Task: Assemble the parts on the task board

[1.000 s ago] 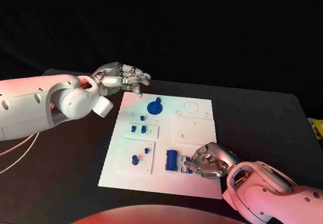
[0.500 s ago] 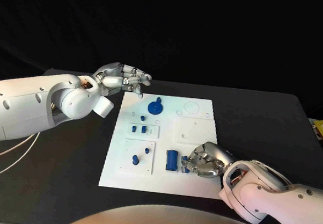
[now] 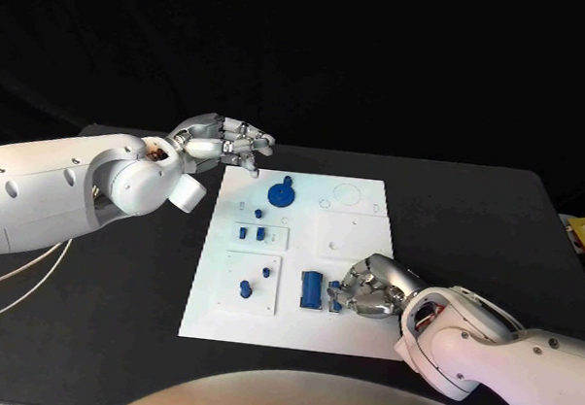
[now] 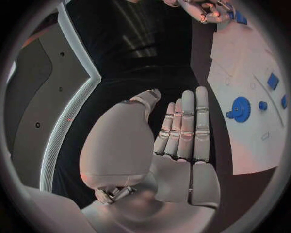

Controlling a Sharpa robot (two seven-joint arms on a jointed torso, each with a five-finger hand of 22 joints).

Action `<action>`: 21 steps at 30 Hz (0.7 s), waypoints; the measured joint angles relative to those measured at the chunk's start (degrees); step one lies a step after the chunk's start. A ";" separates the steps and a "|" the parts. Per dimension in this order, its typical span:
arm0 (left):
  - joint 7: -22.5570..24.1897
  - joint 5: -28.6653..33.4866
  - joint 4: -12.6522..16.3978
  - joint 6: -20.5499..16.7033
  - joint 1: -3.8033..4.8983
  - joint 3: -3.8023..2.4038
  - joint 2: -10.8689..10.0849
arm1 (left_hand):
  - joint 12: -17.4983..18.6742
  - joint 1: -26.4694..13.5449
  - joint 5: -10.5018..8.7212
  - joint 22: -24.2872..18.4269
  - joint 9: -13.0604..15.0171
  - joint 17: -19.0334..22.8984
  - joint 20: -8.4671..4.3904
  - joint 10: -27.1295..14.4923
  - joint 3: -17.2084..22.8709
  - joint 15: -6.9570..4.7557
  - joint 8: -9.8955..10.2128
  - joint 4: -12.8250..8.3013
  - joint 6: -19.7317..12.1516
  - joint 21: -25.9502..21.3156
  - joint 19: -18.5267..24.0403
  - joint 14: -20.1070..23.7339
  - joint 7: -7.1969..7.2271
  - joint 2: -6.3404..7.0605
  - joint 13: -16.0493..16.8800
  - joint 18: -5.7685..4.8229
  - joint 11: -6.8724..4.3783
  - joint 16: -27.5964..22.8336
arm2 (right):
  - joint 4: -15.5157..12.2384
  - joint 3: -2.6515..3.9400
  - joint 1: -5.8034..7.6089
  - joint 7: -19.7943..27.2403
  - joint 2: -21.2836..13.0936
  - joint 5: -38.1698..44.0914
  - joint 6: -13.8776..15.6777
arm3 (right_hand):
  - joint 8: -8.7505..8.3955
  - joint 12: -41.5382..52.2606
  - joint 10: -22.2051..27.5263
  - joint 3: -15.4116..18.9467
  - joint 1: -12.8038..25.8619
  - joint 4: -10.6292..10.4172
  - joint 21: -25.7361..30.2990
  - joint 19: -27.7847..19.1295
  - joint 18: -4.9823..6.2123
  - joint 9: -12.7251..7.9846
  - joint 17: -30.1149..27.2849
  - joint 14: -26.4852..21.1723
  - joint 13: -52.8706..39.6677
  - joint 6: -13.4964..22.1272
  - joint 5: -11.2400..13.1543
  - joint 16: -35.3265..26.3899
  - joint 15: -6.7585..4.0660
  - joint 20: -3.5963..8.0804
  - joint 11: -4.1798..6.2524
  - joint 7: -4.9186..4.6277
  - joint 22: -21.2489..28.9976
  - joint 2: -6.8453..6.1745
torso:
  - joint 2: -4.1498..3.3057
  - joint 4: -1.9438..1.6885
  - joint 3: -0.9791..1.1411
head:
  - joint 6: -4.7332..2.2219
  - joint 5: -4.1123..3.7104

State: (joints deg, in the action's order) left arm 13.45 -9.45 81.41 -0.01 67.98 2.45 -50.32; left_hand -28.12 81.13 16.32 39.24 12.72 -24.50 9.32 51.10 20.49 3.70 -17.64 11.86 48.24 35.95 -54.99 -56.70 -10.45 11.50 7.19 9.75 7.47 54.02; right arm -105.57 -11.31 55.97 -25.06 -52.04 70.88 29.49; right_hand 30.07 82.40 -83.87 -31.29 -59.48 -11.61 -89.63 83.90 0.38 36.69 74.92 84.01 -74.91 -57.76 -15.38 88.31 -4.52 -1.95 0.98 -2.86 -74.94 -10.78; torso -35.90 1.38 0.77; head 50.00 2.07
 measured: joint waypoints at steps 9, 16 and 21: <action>-0.12 -0.10 -0.01 0.09 0.00 0.00 -0.02 | 0.00 0.00 0.00 0.00 0.00 0.00 0.00 0.00 0.00 0.00 0.00 0.00 0.00 0.00 0.00 0.00 0.00 0.00 -0.01 0.00 0.00 0.00 | 0.17 -0.07 -0.06 -0.30 0.08 0.04 -0.92 | -0.16 -0.23 0.00 2.45 1.91 -1.52 0.00 0.00 0.00 -0.25 0.00 0.00 0.00 0.04 0.95 0.00 0.00 0.00 0.00 0.00 0.01 -1.01 | 0.00 0.03 0.03 | 0.00 0.02; -0.26 -0.18 -0.03 0.14 0.00 0.00 -0.05 | 0.00 0.00 0.00 0.00 0.00 0.00 0.00 0.00 0.00 0.00 0.00 0.00 0.00 0.00 0.00 0.00 0.00 0.00 -0.06 0.00 0.00 0.00 | -0.17 -0.05 -0.04 -0.43 -0.11 0.16 -1.44 | 0.09 -0.23 0.00 5.27 3.65 -3.05 0.00 0.00 0.00 -0.23 -0.01 0.00 0.00 0.11 0.47 0.00 0.01 0.00 0.00 -0.07 0.01 -1.55 | 0.01 0.03 0.03 | -0.01 0.03; -0.35 -0.21 -0.05 0.18 0.01 0.00 -0.05 | 0.00 0.00 0.00 0.00 -0.01 0.00 0.00 0.00 0.00 0.00 0.02 0.00 0.00 0.00 0.00 0.00 0.00 0.00 -0.06 0.00 0.00 0.00 | -0.50 -0.07 -0.06 -0.42 -0.49 0.57 -1.49 | 0.10 -0.23 0.00 7.37 3.99 -4.52 0.00 0.00 0.00 -0.25 -0.01 0.00 0.00 0.11 0.27 0.00 0.00 0.00 0.00 -0.07 0.02 -1.58 | 0.01 0.04 0.03 | -0.01 -0.07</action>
State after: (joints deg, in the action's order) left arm 13.10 -9.66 81.36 0.18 67.99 2.45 -50.38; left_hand -28.12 81.13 16.32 39.24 12.71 -24.50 9.32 51.10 20.49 3.70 -17.62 11.86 48.24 35.95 -54.99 -56.71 -10.45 11.50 7.13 9.75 7.47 54.02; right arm -106.07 -11.39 55.91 -25.48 -52.53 71.45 28.00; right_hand 30.17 82.17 -83.88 -23.93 -55.49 -16.13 -89.63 83.90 0.38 36.44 74.91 84.02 -74.91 -57.65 -15.10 88.31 -4.52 -1.96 0.98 -2.93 -74.93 -12.36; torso -35.89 1.42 0.80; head 50.00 2.00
